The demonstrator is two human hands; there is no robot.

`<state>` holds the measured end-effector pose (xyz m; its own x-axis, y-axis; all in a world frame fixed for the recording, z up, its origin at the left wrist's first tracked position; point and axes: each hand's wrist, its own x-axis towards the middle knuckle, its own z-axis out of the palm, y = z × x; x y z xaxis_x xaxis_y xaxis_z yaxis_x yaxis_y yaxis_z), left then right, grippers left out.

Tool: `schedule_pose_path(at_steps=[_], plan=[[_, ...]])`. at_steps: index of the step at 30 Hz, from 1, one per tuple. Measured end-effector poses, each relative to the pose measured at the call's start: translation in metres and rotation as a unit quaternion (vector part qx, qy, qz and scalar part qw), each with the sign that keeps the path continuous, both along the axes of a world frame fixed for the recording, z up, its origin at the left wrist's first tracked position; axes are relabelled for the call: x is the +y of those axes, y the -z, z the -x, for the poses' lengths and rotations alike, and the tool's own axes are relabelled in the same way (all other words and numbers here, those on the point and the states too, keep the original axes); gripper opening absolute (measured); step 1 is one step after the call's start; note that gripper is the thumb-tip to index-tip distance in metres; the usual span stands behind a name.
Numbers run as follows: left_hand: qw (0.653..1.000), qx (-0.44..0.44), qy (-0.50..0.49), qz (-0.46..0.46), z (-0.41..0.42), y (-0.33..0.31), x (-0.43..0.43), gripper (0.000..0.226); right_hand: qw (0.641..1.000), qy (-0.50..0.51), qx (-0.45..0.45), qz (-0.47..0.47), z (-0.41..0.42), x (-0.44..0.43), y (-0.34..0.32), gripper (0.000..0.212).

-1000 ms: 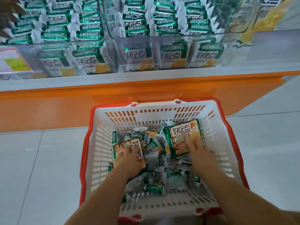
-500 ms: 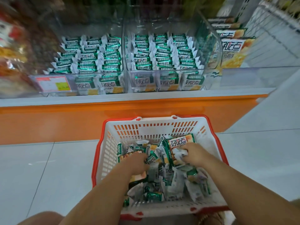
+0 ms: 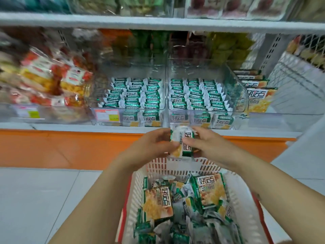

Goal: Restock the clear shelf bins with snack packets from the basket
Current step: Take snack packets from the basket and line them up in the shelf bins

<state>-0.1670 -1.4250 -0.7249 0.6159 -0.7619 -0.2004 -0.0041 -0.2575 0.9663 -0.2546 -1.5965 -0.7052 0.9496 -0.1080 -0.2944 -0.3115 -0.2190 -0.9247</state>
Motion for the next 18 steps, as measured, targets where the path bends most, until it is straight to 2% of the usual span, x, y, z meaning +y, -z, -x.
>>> schedule_pose_path(at_steps=[4,6,9,11,14,16,18], plan=[[0.983,0.009,-0.116,0.145,-0.015,-0.018,0.017,0.016,0.993,0.015,-0.08,0.084,-0.03,0.032,-0.029,0.063],[0.962,0.028,-0.181,0.202,-0.027,-0.026,0.027,0.009,0.988,0.039,-0.122,0.088,-0.051,0.048,-0.034,0.05],[0.935,0.033,-0.263,0.237,-0.047,-0.03,0.042,0.009,0.98,0.064,-0.171,0.076,-0.094,0.072,-0.038,0.025],[0.904,0.005,-0.368,0.216,-0.065,-0.024,0.051,0.018,0.973,0.072,-0.2,0.088,-0.134,0.083,-0.037,0.021],[0.831,-0.089,-0.532,0.14,-0.093,-0.008,0.064,0.031,0.957,0.093,-0.231,0.148,-0.21,0.083,-0.029,0.021],[0.806,-0.124,-0.569,0.108,-0.109,0.004,0.069,0.032,0.945,0.094,-0.244,0.199,-0.265,0.079,-0.02,0.021],[0.8,-0.151,-0.577,0.064,-0.121,0.013,0.07,0.036,0.933,0.103,-0.237,0.251,-0.315,0.075,-0.01,0.022]])
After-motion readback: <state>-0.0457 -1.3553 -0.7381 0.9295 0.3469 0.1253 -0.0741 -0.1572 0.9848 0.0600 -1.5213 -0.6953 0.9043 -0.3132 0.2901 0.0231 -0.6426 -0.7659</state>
